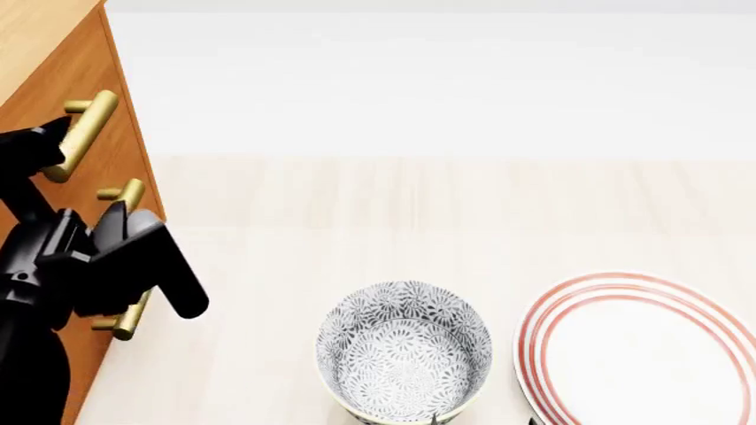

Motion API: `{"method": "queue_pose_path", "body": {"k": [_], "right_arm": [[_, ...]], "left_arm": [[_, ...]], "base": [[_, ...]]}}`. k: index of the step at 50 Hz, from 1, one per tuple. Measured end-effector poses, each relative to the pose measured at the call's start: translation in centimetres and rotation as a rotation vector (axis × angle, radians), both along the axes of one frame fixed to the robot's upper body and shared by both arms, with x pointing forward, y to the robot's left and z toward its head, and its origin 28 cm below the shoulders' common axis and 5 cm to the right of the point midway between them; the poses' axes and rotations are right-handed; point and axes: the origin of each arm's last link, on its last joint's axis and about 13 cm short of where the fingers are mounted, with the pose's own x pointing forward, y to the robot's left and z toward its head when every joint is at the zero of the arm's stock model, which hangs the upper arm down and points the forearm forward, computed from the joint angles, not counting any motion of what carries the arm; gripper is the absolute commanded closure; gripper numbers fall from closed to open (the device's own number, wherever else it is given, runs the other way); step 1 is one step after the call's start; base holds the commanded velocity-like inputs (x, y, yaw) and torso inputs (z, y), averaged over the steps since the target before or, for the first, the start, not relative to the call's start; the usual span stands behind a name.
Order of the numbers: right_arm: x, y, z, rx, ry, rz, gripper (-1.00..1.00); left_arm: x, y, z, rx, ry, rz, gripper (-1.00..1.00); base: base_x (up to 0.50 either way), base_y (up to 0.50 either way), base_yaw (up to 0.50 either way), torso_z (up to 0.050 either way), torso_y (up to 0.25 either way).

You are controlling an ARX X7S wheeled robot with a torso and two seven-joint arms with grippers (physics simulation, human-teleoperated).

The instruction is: Open the top drawer of the cabinet.

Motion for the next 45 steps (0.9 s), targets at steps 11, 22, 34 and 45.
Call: {"method": "queue_pose_path", "body": {"k": [11, 22, 34, 45], "right_arm": [[0.0, 0.0, -0.1, 0.000, 0.003, -0.002, -1.00], [0.1, -0.1, 0.0, 0.001, 0.004, -0.007, -1.00], [0.1, -0.1, 0.0, 0.001, 0.007, -0.009, -1.00], [0.0, -0.1, 0.0, 0.000, 0.011, -0.009, -1.00]], "left_arm": [[0.5, 0.5, 0.4, 0.031, 0.023, 0.017, -1.00], [0.9, 0.8, 0.8, 0.065, 0.062, 0.022, -1.00], [1.7, 1.1, 1.5, 0.088, 0.089, 0.035, -1.00], [2.3, 1.5, 2.0, 0.104, 0.095, 0.056, -1.00]], "base": [[0.00, 0.00, 0.00, 0.000, 0.000], [0.00, 0.00, 0.00, 0.000, 0.000], [0.00, 0.00, 0.00, 0.000, 0.000], [0.00, 0.00, 0.00, 0.000, 0.000]]}}
